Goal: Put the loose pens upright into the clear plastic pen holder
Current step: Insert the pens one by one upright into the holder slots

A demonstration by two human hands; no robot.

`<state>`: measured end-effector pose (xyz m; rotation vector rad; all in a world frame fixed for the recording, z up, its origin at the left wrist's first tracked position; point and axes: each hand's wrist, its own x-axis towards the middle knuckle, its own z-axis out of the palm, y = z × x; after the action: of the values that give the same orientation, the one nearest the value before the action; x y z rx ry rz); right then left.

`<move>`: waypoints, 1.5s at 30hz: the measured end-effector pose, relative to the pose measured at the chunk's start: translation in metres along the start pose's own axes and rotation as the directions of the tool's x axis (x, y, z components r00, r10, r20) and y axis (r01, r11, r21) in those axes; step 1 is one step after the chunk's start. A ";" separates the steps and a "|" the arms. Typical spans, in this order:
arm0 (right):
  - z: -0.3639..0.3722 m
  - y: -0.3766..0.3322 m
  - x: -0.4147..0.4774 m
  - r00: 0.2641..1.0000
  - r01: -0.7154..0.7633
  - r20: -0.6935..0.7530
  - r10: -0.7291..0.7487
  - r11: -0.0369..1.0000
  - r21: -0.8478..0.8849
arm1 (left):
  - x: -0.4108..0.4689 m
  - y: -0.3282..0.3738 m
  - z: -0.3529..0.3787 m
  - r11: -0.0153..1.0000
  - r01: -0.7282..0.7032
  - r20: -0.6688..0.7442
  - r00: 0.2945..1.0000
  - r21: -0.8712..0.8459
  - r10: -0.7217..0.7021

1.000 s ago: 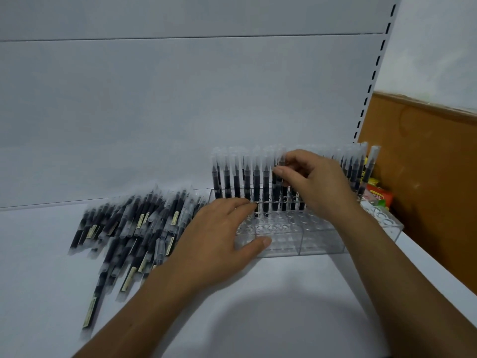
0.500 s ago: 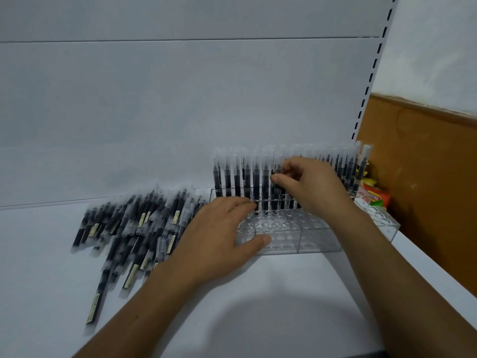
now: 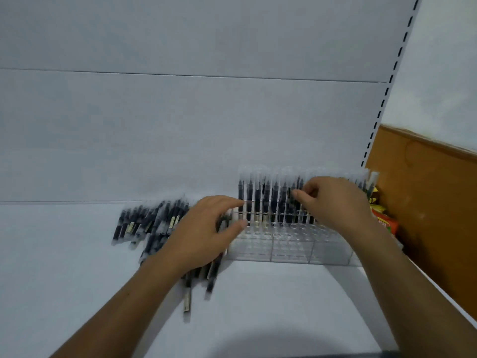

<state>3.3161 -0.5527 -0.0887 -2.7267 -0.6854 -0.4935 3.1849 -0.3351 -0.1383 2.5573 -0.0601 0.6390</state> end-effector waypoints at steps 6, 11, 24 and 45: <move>0.016 -0.092 -0.022 0.942 0.312 0.083 -0.324 0.941 0.133 | -0.040 -0.053 -0.037 0.967 0.254 -0.238 0.939 -0.006 -0.248; 0.057 -0.159 -0.023 0.863 0.454 0.190 -0.468 0.883 0.114 | -0.063 -0.085 -0.053 0.918 0.396 -0.315 0.869 -0.017 -0.381; 0.089 -0.185 -0.033 0.811 0.492 0.295 -0.506 0.862 0.124 | -0.068 -0.103 -0.051 0.897 0.438 -0.015 0.899 0.058 -0.438; 0.077 -0.182 -0.040 0.920 0.351 -0.007 -0.391 0.819 0.453 | 0.001 -0.112 -0.077 0.707 0.682 0.076 0.708 0.186 -0.702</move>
<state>3.2119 -0.3874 -0.1388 -2.1904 -1.2049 -0.2526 3.1704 -0.2002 -0.1297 2.4740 0.9034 0.1561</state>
